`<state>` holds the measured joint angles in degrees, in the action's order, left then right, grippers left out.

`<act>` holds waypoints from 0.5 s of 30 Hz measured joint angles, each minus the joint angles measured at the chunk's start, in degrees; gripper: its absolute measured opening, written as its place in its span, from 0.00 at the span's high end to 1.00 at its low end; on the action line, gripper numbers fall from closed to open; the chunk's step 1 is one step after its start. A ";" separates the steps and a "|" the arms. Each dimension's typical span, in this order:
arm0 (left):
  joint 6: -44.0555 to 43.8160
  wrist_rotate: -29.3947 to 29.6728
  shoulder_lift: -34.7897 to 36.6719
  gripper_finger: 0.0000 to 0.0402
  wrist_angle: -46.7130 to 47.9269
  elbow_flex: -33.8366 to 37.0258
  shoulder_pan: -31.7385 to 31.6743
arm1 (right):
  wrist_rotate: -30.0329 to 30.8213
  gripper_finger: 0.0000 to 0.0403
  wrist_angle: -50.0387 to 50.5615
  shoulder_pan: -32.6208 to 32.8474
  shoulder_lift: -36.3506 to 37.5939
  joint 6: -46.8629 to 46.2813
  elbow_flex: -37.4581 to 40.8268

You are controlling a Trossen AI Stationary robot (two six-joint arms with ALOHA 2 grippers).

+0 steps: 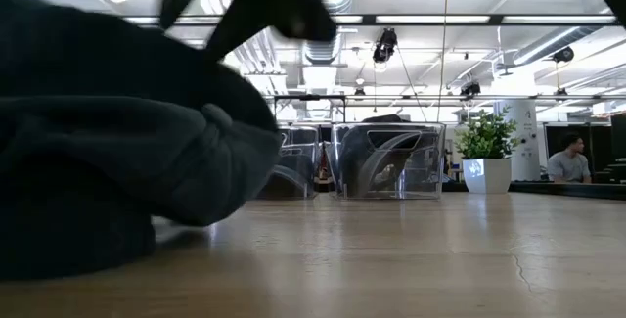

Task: Pick & Place hat
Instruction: Put the blue cap into the left transparent bin

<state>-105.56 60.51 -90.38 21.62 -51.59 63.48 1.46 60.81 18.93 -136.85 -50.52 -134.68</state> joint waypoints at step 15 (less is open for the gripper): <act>81.81 -7.90 -1.51 0.99 20.54 -21.12 -11.41 | 17.28 0.63 29.04 0.18 21.95 -11.04 0.65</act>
<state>-23.75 52.61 -91.89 42.17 -72.71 52.07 18.75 89.86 19.11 -114.89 -61.55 -134.03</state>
